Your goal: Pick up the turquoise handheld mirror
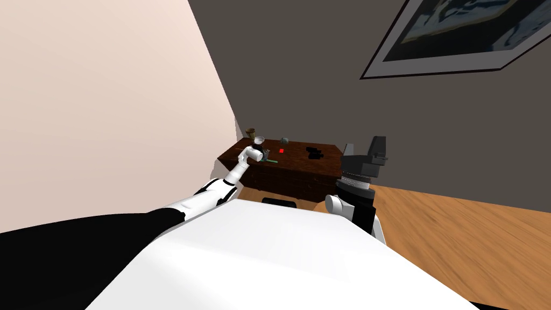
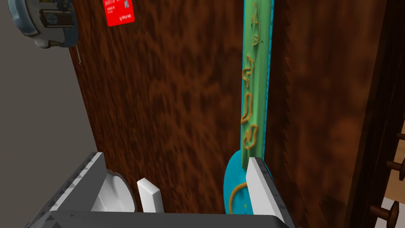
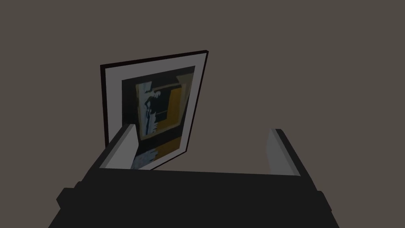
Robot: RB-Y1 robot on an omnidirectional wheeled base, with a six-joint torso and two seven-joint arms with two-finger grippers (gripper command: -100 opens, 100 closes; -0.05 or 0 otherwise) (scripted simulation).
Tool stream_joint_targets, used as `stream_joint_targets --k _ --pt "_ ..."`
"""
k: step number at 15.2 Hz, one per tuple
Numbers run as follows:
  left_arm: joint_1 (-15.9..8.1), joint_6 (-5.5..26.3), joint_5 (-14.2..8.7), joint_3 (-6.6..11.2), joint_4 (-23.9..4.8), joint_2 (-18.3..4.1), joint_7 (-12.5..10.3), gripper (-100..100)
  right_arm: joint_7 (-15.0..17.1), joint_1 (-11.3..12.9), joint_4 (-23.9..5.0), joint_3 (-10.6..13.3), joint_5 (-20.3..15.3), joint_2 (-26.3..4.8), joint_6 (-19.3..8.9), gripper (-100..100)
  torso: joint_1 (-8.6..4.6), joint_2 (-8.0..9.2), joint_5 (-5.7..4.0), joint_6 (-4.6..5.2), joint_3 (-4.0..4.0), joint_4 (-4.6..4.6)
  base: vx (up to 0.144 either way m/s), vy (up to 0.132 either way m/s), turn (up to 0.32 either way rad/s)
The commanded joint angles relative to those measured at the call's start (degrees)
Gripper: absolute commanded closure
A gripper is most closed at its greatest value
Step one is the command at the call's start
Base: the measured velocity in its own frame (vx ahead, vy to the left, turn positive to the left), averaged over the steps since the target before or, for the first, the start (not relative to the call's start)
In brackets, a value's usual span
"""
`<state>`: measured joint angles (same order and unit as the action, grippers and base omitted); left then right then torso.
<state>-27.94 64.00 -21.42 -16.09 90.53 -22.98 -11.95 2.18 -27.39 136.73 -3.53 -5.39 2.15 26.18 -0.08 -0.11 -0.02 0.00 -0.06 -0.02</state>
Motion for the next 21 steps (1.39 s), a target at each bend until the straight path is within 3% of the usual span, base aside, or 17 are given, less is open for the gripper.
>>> stream_joint_targets --k 1,3,4,6,7,9,10,12,13,15,16,18,21 --pt "-1.52 2.86 -0.57 -0.58 -1.27 -0.07 -0.09 -100 0.00 0.00 0.00 0.00 0.00 0.00 0.00 0 0.00 0.00 0.00 0.00 0.00 0.00 0.030 -0.018 -0.008" --pt "-1.52 4.28 -0.57 -0.58 -1.27 -0.07 -0.09 -100 0.00 0.00 0.00 0.00 0.00 0.00 0.00 0 0.00 0.00 0.00 -0.01 0.00 -0.01 0.018 -0.012 -0.002" --pt "-3.59 6.33 -1.31 -1.36 -2.89 -0.13 -0.26 -100 0.00 0.00 0.00 0.00 0.00 0.00 0.00 0 0.02 0.03 0.01 -0.02 0.01 0.00 0.020 -0.012 -0.001" --pt "-3.59 8.18 -1.31 -1.36 -2.89 -0.13 -0.26 -100 0.00 0.00 0.00 0.00 0.00 0.00 0.00 0 0.02 0.00 0.00 -0.01 0.00 0.00 0.025 -0.011 -0.006" --pt "-5.53 9.70 -2.01 -2.11 -4.46 -0.18 -0.43 -100 0.00 0.00 0.00 0.00 0.00 0.00 0.00 0 0.03 0.01 0.01 -0.01 0.00 0.00 0.027 -0.013 -0.003" --pt "-5.53 11.91 -2.01 -2.11 -4.46 -0.18 -0.43 -100 0.00 0.00 0.00 0.00 0.00 0.00 0.00 0 0.01 -0.02 0.00 -0.01 -0.01 -0.01 0.032 -0.013 -0.005" --pt "-7.33 13.31 -2.68 -2.84 -5.99 -0.20 -0.58 -100 0.00 0.00 0.00 0.00 0.00 0.00 0.00 0 0.01 -0.02 0.00 -0.01 -0.01 -0.01 0.033 -0.014 -0.003" --pt "-7.33 15.46 -2.68 -2.84 -5.99 -0.20 -0.58 -100 0.00 0.00 0.00 0.00 0.00 0.00 0.00 0 0.01 -0.04 0.00 -0.01 -0.02 -0.01 0.031 -0.011 -0.004" --pt "-8.98 16.92 -3.31 -3.54 -7.47 -0.20 -0.72 -100 0.00 0.00 0.00 0.00 0.00 0.00 0.00 0 0.02 -0.02 0.01 -0.01 -0.02 -0.01 0.035 -0.013 -0.004" --pt "-8.98 18.82 -3.31 -3.54 -7.47 -0.20 -0.72 -100 0.00 0.00 0.00 0.00 0.00 0.00 0.00 0 0.01 -0.05 0.00 -0.01 -0.03 -0.02 0.037 -0.013 -0.003" --pt "-10.46 20.40 -3.89 -4.21 -8.88 -0.17 -0.86 -100 0.00 0.00 0.00 0.00 0.00 0.00 0.00 0 0.02 -0.04 0.01 -0.01 -0.03 -0.02 0.032 -0.009 -0.001" --pt "-10.46 21.96 -3.89 -4.21 -8.88 -0.17 -0.86 -100 0.00 0.00 0.00 0.00 0.00 0.00 0.00 0 0.03 -0.04 0.01 -0.01 -0.03 -0.01 0.030 -0.006 -0.004" --pt "-12.88 26.17 -4.93 -5.46 -11.50 -0.06 -1.10 -100 0.00 0.00 0.00 0.00 0.00 0.00 0.00 0 0.04 -0.04 0.01 -0.02 -0.02 -0.01 0.039 -0.008 -0.002"
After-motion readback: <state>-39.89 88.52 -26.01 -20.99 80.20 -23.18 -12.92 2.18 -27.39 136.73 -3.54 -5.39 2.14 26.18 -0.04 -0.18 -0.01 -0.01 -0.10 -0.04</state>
